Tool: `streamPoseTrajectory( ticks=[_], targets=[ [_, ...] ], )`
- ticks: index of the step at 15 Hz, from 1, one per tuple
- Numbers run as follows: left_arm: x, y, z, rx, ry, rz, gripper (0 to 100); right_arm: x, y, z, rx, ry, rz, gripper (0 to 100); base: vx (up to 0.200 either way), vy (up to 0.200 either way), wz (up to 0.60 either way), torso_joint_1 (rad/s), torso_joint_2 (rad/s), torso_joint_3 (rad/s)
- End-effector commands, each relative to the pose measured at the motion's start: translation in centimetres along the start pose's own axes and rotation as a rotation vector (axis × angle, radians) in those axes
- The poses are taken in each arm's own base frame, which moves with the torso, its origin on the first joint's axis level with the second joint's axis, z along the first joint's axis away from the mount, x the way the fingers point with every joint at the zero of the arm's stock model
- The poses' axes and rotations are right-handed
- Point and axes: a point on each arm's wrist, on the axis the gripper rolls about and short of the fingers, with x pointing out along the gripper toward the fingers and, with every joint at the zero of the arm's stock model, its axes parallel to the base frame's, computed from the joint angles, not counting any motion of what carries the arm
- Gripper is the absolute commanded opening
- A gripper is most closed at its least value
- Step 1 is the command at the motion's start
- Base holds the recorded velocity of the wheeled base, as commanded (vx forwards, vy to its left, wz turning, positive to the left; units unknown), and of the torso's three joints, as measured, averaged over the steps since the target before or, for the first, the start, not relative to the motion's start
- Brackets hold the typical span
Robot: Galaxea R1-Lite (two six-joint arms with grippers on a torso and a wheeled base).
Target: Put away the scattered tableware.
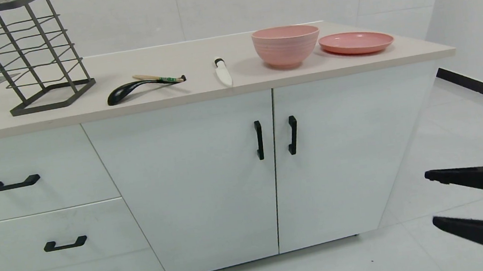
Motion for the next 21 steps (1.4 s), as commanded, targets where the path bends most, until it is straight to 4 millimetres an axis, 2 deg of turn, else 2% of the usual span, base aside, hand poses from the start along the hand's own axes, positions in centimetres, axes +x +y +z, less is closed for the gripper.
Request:
streamPoseTrajectory(
  ticks=[1,5,9,21],
  targets=[
    [0.0,0.0,0.0,-0.001,0.0,0.001,100,2.5,-2.9,0.4,0.026,0.026,-0.059,100,0.0,0.0,0.0,0.0,0.0,0.0],
    [0.0,0.0,0.0,-0.001,0.0,0.001,100,4.9,-3.4,1.4,0.005,0.044,-0.057,100,0.0,0.0,0.0,0.0,0.0,0.0],
    [0.0,0.0,0.0,-0.001,0.0,0.001,100,6.5,-3.5,1.8,-0.004,0.061,-0.034,100,0.0,0.0,0.0,0.0,0.0,0.0],
    [0.0,0.0,0.0,-0.001,0.001,-0.002,100,12.9,-8.0,2.0,-0.029,0.055,-0.203,100,0.0,0.0,0.0,0.0,0.0,0.0]
  ],
)
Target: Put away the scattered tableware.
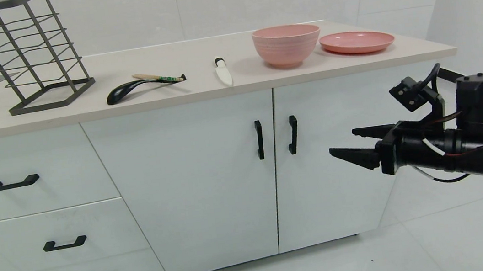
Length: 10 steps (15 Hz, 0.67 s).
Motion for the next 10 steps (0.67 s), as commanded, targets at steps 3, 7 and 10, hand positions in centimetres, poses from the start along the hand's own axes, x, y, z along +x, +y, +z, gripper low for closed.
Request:
streamPoseTrajectory(
  ticks=[3,7,10],
  targets=[
    [0.0,0.0,0.0,-0.002,0.0,0.0,100,2.6,-1.3,-1.4,0.019,0.046,-0.023,100,0.0,0.0,0.0,0.0,0.0,0.0],
    [0.0,0.0,0.0,-0.002,0.0,0.0,100,4.6,-2.5,-2.7,0.015,0.044,-0.053,100,0.0,0.0,0.0,0.0,0.0,0.0],
    [0.0,0.0,0.0,-0.001,0.0,0.0,100,6.2,-3.1,-3.3,-0.01,0.022,-0.049,100,0.0,0.0,0.0,0.0,0.0,0.0]
  ],
)
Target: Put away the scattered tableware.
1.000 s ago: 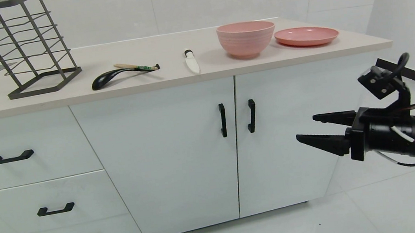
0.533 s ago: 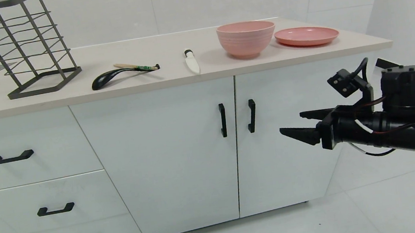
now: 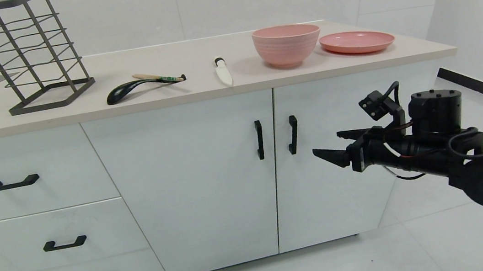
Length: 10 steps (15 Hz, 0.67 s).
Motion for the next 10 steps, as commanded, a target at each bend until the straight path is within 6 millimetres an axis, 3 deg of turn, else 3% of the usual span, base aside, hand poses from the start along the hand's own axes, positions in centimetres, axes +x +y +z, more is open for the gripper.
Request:
streamPoseTrajectory(
  ticks=[1,6,10],
  targets=[
    [0.0,0.0,0.0,0.007,0.0,0.0,100,2.9,-0.9,-1.4,-0.015,-0.021,0.018,100,0.0,0.0,0.0,0.0,0.0,0.0],
    [0.0,0.0,0.0,0.029,0.002,-0.01,100,6.3,-0.5,-0.4,-0.072,-0.116,0.118,100,0.0,0.0,0.0,0.0,0.0,0.0],
    [0.0,0.0,0.0,0.03,0.002,-0.015,100,7.8,-0.5,-1.2,-0.098,-0.12,0.131,100,0.0,0.0,0.0,0.0,0.0,0.0]
  ],
)
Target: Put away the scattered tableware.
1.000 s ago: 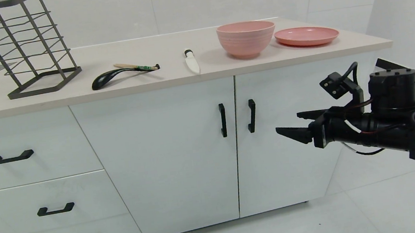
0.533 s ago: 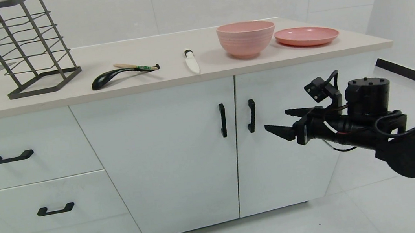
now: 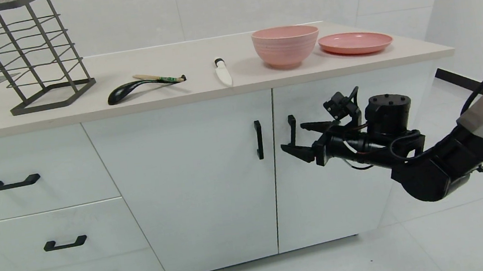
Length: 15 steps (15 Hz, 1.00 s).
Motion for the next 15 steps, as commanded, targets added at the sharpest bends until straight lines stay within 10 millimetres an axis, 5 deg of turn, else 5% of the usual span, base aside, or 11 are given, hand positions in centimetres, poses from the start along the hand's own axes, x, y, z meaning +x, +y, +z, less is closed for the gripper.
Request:
streamPoseTrajectory(
  ticks=[1,4,5,6,8,11,15],
  targets=[
    [0.0,0.0,0.0,-0.001,0.001,0.001,100,0.6,-0.1,-1.0,0.005,0.014,-0.001,100,0.0,0.0,0.0,0.0,0.0,0.0],
    [0.0,-0.1,0.3,-0.007,-0.031,-0.018,100,0.4,0.2,-0.9,-0.009,-0.006,0.036,100,0.0,0.0,0.0,0.0,0.0,0.0],
    [-0.4,-0.1,2.2,-0.014,-0.161,-0.024,100,0.3,0.4,-1.0,-0.007,-0.001,0.039,100,0.0,0.0,0.0,0.0,0.0,0.0],
    [-1.9,-0.2,6.4,-0.017,-0.406,-0.057,100,-0.4,0.7,-0.8,-0.007,-0.002,0.041,100,0.0,0.0,0.0,0.0,0.0,0.0],
    [-2.2,-0.6,10.8,0.01,-0.424,-0.242,100,-0.9,1.0,-0.1,-0.015,-0.016,0.045,100,0.0,0.0,0.0,0.0,0.0,0.0],
    [1.9,-0.8,14.5,-0.021,-0.262,-0.357,100,-1.9,1.6,0.3,-0.032,-0.014,0.051,100,0.0,0.0,0.0,0.0,0.0,0.0],
    [7.7,-2.8,14.6,-0.027,0.0,-0.654,100,-2.9,2.3,0.7,-0.035,-0.015,0.06,100,0.0,0.0,0.0,0.0,0.0,0.0]
  ],
)
